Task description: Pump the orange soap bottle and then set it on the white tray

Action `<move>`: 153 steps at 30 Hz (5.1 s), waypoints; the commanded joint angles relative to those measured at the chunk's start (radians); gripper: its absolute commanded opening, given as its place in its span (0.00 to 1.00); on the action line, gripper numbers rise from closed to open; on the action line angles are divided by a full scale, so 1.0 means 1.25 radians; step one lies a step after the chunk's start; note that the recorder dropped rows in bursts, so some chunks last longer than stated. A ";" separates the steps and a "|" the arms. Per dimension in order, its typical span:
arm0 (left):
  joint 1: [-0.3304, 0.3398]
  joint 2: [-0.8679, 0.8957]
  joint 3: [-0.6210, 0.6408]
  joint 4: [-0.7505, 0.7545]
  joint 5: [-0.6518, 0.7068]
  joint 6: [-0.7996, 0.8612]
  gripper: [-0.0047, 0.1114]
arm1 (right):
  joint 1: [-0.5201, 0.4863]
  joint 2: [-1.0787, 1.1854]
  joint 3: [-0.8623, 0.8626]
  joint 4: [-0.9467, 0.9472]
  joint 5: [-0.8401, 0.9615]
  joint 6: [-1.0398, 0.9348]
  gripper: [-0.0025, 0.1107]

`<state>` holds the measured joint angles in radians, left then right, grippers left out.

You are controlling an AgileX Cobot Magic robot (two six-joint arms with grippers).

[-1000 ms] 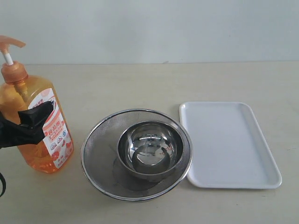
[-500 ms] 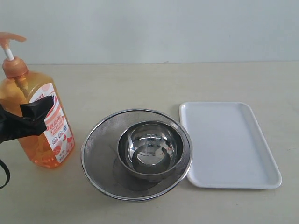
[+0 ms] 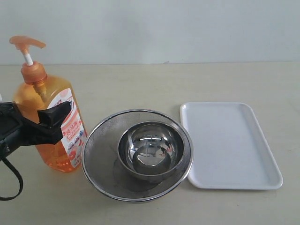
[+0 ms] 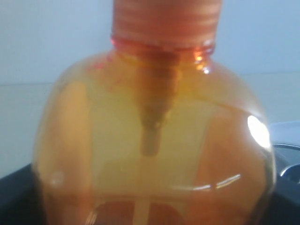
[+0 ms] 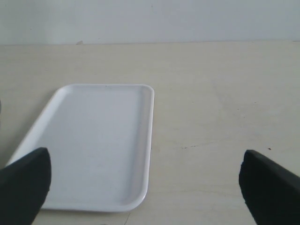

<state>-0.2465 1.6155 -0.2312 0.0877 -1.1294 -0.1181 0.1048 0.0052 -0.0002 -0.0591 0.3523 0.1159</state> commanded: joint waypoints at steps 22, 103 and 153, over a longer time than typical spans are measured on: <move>-0.008 0.000 0.009 -0.058 -0.035 0.069 0.08 | -0.003 -0.004 0.000 0.001 -0.008 -0.002 0.95; -0.008 0.000 0.009 -0.050 -0.035 0.069 0.08 | 0.279 1.260 -0.711 -1.348 -0.869 1.549 0.05; -0.008 0.000 0.009 -0.050 -0.038 0.069 0.08 | 0.484 1.507 -0.838 -1.347 -0.638 1.527 0.05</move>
<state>-0.2521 1.6155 -0.2223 0.0280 -1.1359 -0.0389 0.7084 1.8860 -1.0395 -1.7431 -0.4366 2.0289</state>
